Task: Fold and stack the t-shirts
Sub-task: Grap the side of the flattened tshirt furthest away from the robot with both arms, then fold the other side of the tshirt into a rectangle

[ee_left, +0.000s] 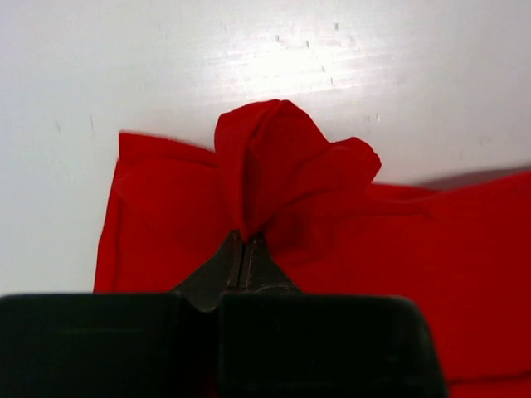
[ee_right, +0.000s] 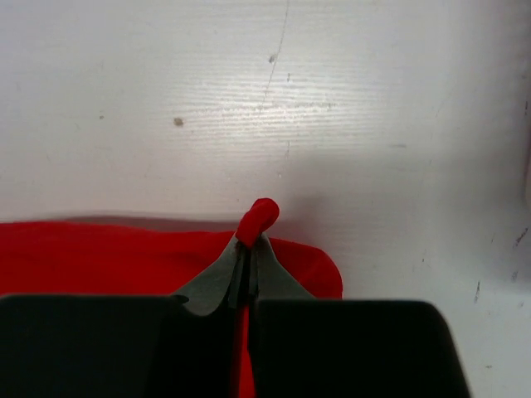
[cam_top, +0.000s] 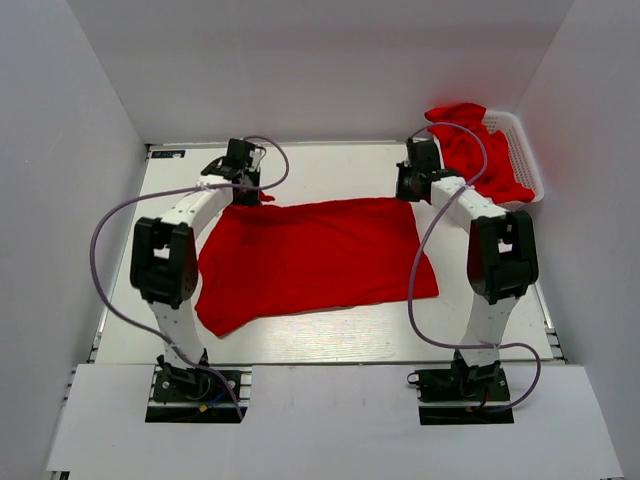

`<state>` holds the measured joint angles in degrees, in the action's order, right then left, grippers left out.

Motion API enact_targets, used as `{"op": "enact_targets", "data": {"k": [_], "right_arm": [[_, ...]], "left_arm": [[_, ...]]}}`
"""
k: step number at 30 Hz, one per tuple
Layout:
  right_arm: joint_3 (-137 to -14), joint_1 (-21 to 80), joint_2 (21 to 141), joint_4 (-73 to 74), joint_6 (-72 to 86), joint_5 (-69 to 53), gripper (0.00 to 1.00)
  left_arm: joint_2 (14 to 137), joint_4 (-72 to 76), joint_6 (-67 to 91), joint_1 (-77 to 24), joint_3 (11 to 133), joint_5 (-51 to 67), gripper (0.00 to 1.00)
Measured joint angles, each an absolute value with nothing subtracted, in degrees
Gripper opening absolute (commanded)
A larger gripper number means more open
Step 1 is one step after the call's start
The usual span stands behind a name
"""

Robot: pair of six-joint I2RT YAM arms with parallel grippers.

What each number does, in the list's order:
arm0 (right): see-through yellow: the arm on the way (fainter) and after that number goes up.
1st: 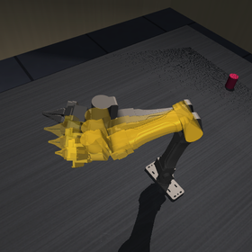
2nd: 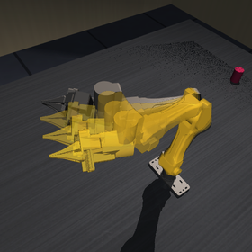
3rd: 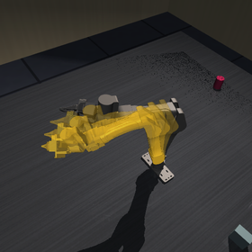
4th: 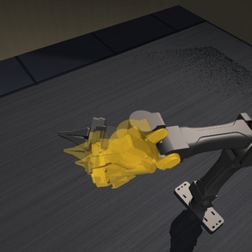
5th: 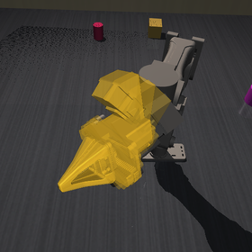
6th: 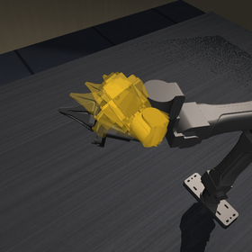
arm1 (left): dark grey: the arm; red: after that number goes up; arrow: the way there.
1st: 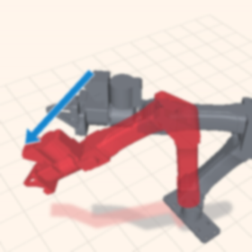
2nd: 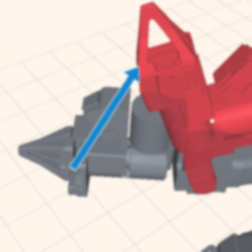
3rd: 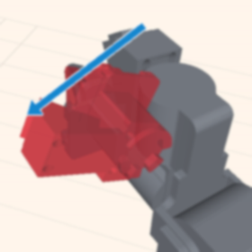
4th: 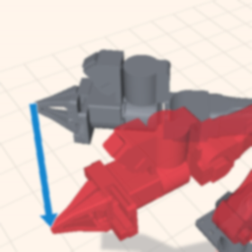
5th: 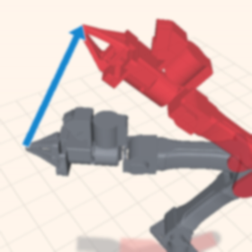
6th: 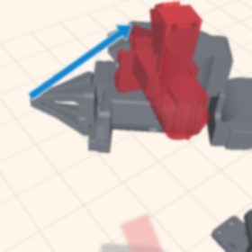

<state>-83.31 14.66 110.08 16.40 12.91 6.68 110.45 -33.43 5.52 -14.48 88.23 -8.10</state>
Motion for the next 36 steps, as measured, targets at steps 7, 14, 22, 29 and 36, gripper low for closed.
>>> {"op": "enact_targets", "data": {"k": [7,14,22,29,36], "right_arm": [[-76.6,14.8,105.9,16.1,12.6,6.2,0.00],[-71.1,15.0,100.0,15.6,12.6,6.0,0.00],[-67.4,15.1,96.0,14.9,12.6,5.8,0.00],[-66.4,15.1,95.0,14.9,12.3,5.1,0.00],[-64.5,15.1,93.3,14.8,11.8,5.1,0.00]], "left_arm": [[96.8,-31.1,10.2,-14.7,75.4,-7.2,0.00],[88.9,-30.5,13.6,-15.0,67.9,-6.5,0.00],[81.4,-30.8,17.4,-15.2,58.5,-4.6,0.00],[73.6,-30.9,19.8,-15.4,52.6,-0.3,0.00],[69.2,-30.5,21.5,-15.6,47.1,4.3,0.00]]}}
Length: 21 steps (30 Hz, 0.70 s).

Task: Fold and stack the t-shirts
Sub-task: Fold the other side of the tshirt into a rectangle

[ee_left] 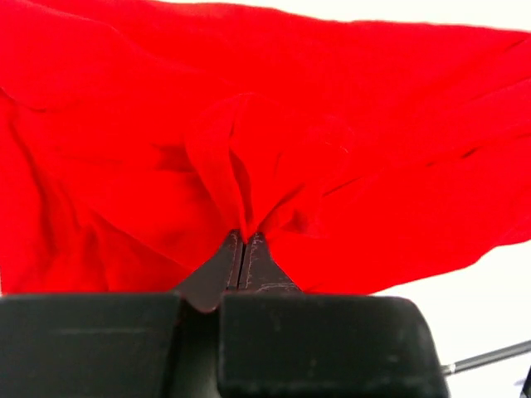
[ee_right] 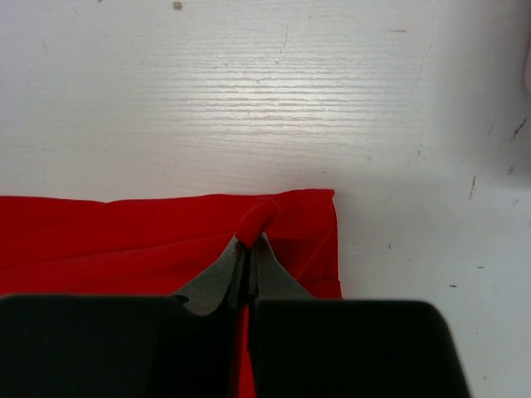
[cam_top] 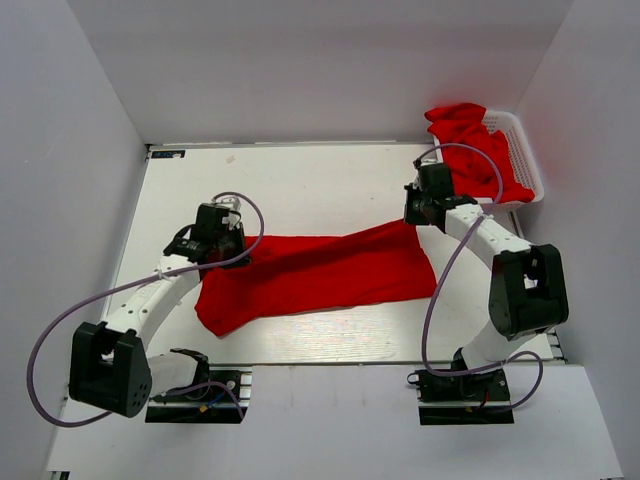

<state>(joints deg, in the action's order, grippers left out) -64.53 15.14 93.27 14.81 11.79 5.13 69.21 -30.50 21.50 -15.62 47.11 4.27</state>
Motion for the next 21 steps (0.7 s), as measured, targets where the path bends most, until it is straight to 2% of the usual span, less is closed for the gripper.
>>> {"op": "enact_targets", "data": {"k": [21], "right_arm": [[-57.7,15.1,89.8,14.2,12.7,5.6,0.00]], "left_arm": [[65.5,-29.7,25.3,-17.0,37.4,10.0,0.00]]}}
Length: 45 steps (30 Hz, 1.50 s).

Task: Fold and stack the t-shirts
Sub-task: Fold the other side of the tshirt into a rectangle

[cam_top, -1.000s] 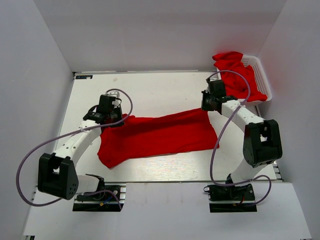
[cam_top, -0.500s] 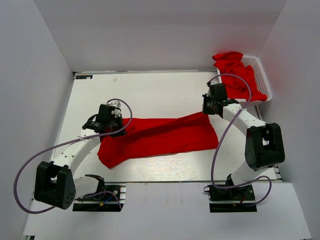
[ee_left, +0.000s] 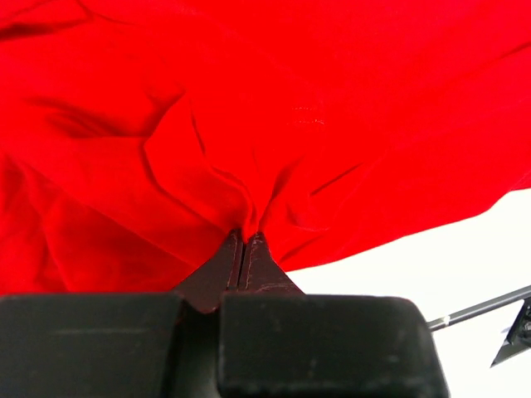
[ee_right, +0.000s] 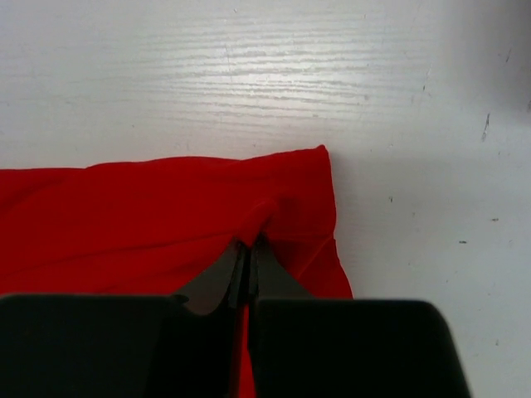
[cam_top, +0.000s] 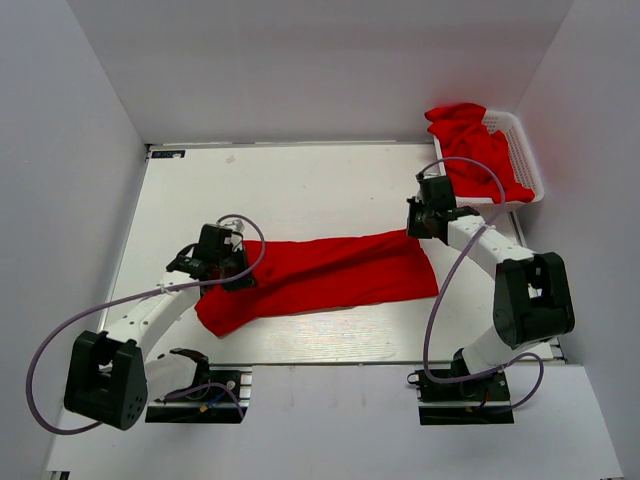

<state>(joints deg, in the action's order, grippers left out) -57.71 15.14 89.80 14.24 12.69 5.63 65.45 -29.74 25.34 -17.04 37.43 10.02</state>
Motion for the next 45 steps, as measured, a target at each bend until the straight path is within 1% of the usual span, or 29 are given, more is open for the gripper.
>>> {"op": "enact_targets", "data": {"k": [3,9,11,12,13,14,15,16,17,18,19,20,21,27,31,35,42,44,45], "right_arm": [[-56.2,15.1,89.5,13.6,13.1,5.6,0.00],[-52.9,15.1,89.3,12.0,13.9,5.6,0.06],[-52.3,15.1,89.3,11.8,14.3,5.6,0.14],[-52.1,15.1,89.3,11.7,14.6,5.6,0.20],[-51.8,15.1,89.3,11.4,14.8,5.5,0.33],[-51.5,15.1,89.3,11.4,15.1,5.5,0.41],[-51.2,15.1,89.3,11.3,15.1,5.5,0.47],[-50.9,15.1,89.2,11.3,15.1,5.5,0.60],[-50.7,15.1,89.1,11.4,15.4,5.6,0.66],[-50.6,15.1,88.9,11.8,15.3,5.6,0.70],[-50.5,15.1,88.5,11.9,15.4,5.8,0.74],[-50.3,15.1,87.7,12.2,15.7,6.0,0.90],[-50.1,15.1,86.8,12.6,16.1,6.3,0.90],[-47.6,15.1,76.9,16.3,16.6,8.8,0.90],[-47.0,15.1,73.1,17.2,16.5,8.1,0.90],[-47.0,15.4,73.1,17.0,16.4,4.4,0.90],[-47.5,17.7,78.0,14.6,16.0,-3.6,0.90],[-47.8,18.4,80.1,14.1,16.1,-4.7,0.90],[-47.9,18.8,81.2,13.8,16.1,-5.1,0.90]], "left_arm": [[65.4,-28.6,25.9,-17.1,35.9,10.7,0.00],[65.4,-27.8,27.0,-17.6,33.7,11.5,0.00],[65.4,-27.6,27.3,-17.8,33.1,11.5,0.00],[65.4,-27.6,27.3,-17.9,32.9,11.5,0.00],[65.4,-27.6,27.5,-18.0,32.7,11.5,0.05],[65.4,-27.6,27.5,-18.1,32.6,11.5,0.14],[65.4,-27.7,27.5,-18.2,32.6,11.5,0.16],[65.3,-27.8,27.6,-18.2,32.6,11.6,0.22],[65.2,-28.1,27.7,-18.2,32.6,11.7,0.36],[65.0,-28.8,27.6,-18.2,32.7,11.7,0.39],[64.7,-29.9,27.9,-18.2,32.9,11.8,0.46],[64.1,-31.6,28.1,-18.2,33.3,11.7,0.61],[63.3,-34.2,28.3,-18.2,34.1,11.6,0.99],[56.5,-50.2,28.5,-18.2,44.8,6.3,1.00],[55.4,-54.7,28.5,-18.2,52.0,2.5,1.00],[59.1,-54.5,28.6,-18.2,53.3,1.2,1.00],[72.1,-52.8,29.6,-18.2,53.4,-0.2,1.00],[73.3,-51.7,29.7,-18.2,53.3,-0.3,0.92],[73.6,-50.8,29.7,-18.2,53.2,-0.2,0.90]]}}
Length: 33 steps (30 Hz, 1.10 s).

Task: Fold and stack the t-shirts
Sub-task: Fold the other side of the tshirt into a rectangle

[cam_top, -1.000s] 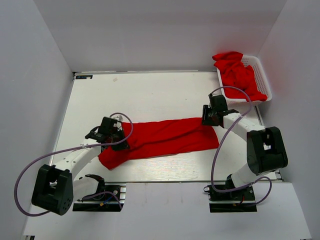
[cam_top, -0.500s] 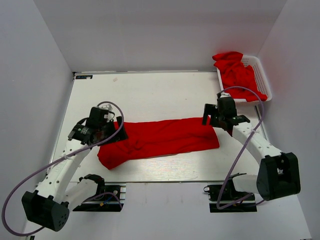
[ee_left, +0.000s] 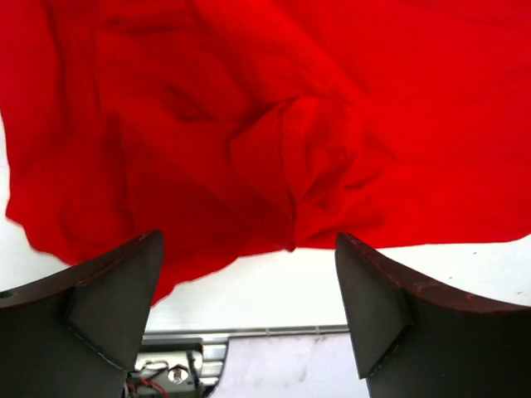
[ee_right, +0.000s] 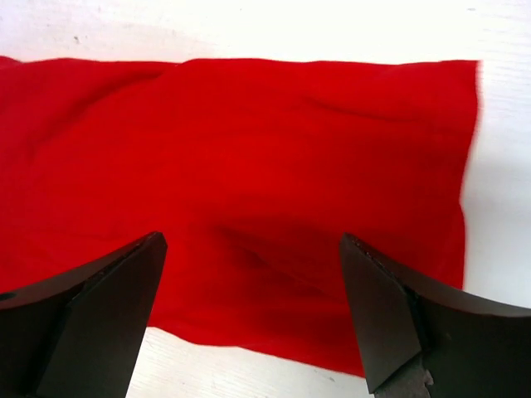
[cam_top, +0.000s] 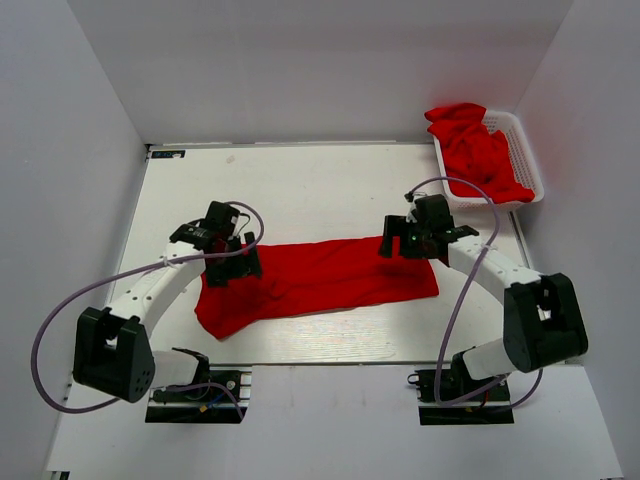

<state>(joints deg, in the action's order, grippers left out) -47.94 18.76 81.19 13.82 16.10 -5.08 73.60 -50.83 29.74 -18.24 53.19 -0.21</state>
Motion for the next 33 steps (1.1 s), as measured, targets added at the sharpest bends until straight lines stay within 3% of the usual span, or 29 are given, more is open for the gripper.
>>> {"op": "enact_targets", "data": {"k": [2,5,10,15,17,18,27,30,31,33], "right_arm": [[-48.1,19.2,82.8,13.2,16.3,-5.5,0.90],[-48.1,19.6,84.2,12.8,16.6,-6.0,0.90],[-48.1,19.8,85.4,11.6,17.5,-6.1,0.90],[-48.0,20.0,86.6,10.9,18.0,-6.1,0.90],[-48.0,20.0,87.5,10.6,18.3,-6.0,0.90],[-48.0,20.0,87.8,10.5,18.5,-5.9,0.90],[-48.0,20.0,88.6,10.5,19.3,-4.5,0.90],[-47.9,20.0,88.6,10.5,19.3,-4.2,0.90],[-47.9,20.0,88.6,10.5,19.3,-4.2,0.90],[-47.9,20.0,88.7,10.5,19.3,-3.8,0.90]], "left_arm": [[73.7,-48.9,29.6,-18.2,52.6,0.4,0.80],[73.8,-45.8,29.3,-18.3,51.0,1.5,0.75],[76.0,-43.3,28.5,-18.6,50.1,2.1,0.74],[79.2,-41.3,27.7,-18.7,50.0,2.4,0.62],[79.7,-41.0,27.4,-18.7,50.0,2.3,0.62],[79.7,-40.8,27.3,-18.7,50.0,2.3,0.57],[81.0,-39.8,27.0,-19.6,48.0,2.1,0.52],[81.8,-39.4,26.7,-19.9,47.6,2.0,0.33],[81.9,-39.4,26.9,-19.9,47.5,2.0,0.33],[82.0,-39.2,27.0,-20.1,47.5,2.0,0.15]]}}
